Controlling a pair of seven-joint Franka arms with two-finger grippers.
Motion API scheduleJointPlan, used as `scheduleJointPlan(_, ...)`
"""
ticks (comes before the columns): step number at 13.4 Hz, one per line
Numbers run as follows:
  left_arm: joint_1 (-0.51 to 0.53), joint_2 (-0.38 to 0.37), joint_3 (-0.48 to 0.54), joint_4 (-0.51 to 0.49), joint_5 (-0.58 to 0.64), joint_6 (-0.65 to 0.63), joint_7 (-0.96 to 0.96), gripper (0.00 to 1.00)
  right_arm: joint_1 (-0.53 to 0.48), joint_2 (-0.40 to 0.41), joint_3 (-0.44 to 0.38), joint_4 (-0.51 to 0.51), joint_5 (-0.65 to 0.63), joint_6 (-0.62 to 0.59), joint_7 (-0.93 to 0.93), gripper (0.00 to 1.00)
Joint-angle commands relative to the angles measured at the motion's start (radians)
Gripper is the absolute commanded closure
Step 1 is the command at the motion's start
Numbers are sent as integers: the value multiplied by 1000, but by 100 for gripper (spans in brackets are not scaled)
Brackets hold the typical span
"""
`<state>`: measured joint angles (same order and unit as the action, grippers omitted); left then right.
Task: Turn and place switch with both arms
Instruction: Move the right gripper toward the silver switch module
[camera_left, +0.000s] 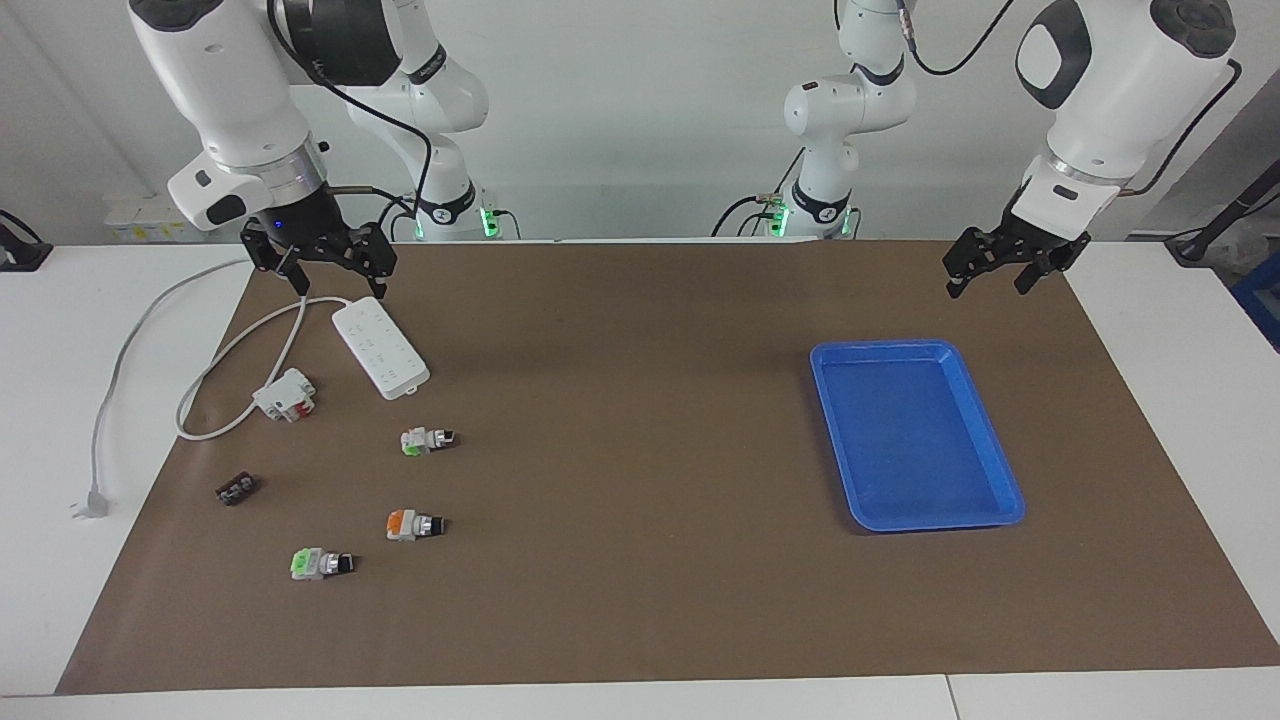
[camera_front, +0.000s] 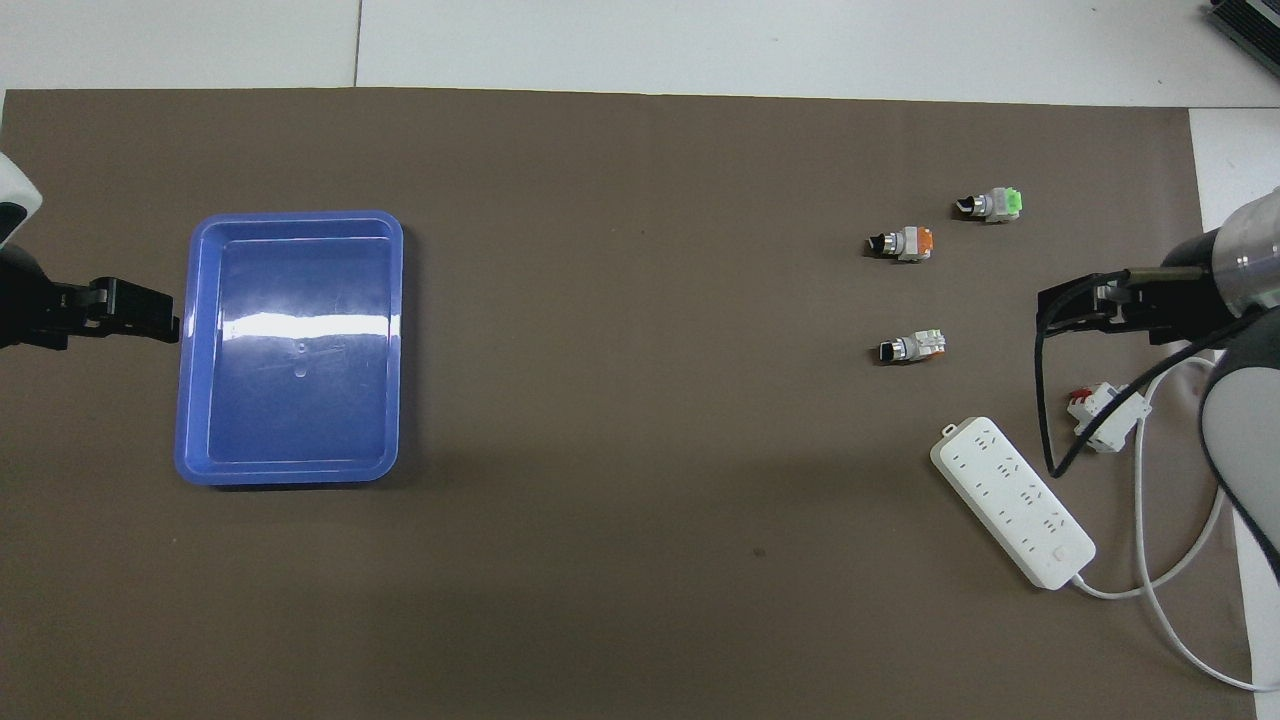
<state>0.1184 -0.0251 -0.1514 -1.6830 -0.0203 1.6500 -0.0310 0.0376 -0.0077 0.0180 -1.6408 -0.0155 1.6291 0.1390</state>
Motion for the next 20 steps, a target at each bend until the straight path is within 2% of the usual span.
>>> scheduleJointPlan(1,9,-27,-4,-24,-6,-7,-4,0,-4,-29,3,-30,-1,3,-21,0)
scheduleJointPlan(5,9,-27,-4,-24,-6,-9,-4,0,-5,-29,3,-33,0,5,-24,0)
scheduleJointPlan(9,9,-27,-4,-24,-6,-9,-4,0,-10,-29,3,-65,0,49,-232,0)
scheduleJointPlan(13,9,-27,-4,-24,-6,-7,-4,0,-18,-23,2,-117,2,100,-557,0)
scheduleJointPlan(16,9,-27,-2,-24,-6,-9,-4,0,-15,-9,2,-178,2,199,-894,0)
scheduleJointPlan(20,9,-27,-4,-24,-6,-7,-4,0,-1,20,3,-277,0,325,-1216,0)
